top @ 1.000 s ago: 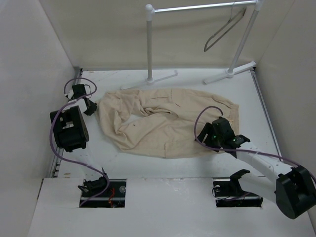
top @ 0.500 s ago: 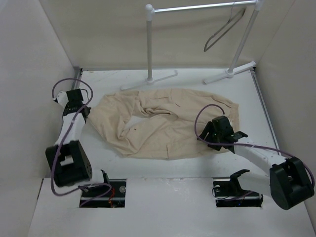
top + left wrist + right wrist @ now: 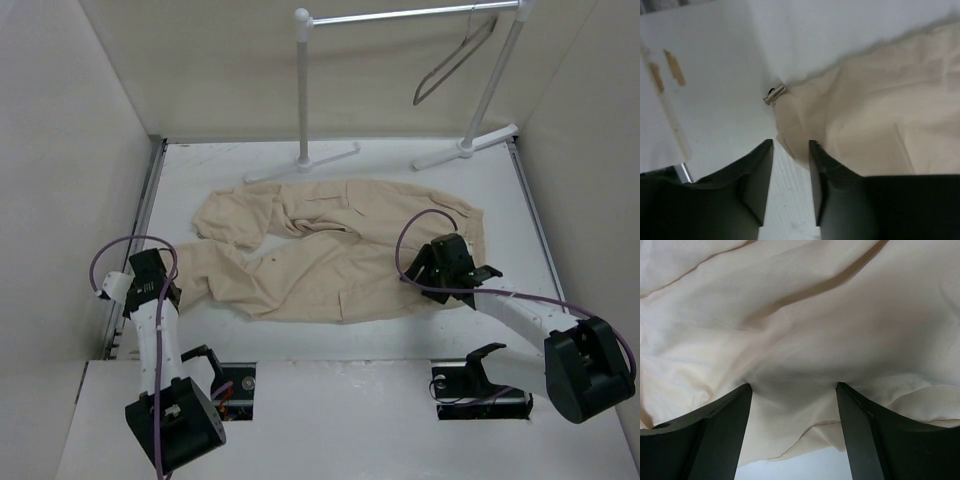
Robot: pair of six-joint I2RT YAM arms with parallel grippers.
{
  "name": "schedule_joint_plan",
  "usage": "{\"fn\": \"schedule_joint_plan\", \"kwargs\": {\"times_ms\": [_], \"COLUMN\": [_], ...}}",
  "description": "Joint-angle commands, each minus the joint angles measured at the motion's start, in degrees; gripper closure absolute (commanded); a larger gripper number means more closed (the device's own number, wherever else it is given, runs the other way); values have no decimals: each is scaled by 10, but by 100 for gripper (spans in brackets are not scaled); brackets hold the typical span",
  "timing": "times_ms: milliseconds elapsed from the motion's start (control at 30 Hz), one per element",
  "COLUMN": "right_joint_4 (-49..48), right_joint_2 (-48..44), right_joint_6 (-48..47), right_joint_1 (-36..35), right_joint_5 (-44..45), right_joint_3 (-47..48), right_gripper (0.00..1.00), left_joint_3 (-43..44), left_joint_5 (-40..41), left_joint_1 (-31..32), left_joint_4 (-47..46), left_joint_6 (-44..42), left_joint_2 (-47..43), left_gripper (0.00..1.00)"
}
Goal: Place the trousers on the hanger
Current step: Flatten out the trousers at the center of the board.
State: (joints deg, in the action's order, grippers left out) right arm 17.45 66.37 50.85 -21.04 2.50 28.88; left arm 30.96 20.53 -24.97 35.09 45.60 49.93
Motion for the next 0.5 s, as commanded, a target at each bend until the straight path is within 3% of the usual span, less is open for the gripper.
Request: {"fn": "schedule_joint_plan", "kwargs": {"times_ms": [0,167,233,300,333,400,467], "right_joint_4": [-20,-27,-27,-27,-23,-22,-20], "right_joint_2": [0,10,10,11,12,13,13], "right_joint_6": [0,-4,-5,-8,-9,-15,-21], "right_joint_1": [4,2,2,2,2,2,2], "right_joint_5": [8,0,-1,-1,-3,-4,-5], "right_joint_3": [4,12,14,18,22,28,34], "right_gripper": [25,26,37,62,69,72,68], "left_joint_3": [38,159,197,234,254,291,326], "left_joint_5": [1,30,34,19,6,-23,-40], "left_joint_1": [7,111,166,199,208,214,209], "left_joint_4": [9,-28,-42,-63,-74,-89,-94], "left_joint_6": [22,8,5,-5,-10,-21,-26], "left_joint_2": [-16,57,124,203,241,312,375], "left_gripper": [61,56,54,54,53,53,52]}}
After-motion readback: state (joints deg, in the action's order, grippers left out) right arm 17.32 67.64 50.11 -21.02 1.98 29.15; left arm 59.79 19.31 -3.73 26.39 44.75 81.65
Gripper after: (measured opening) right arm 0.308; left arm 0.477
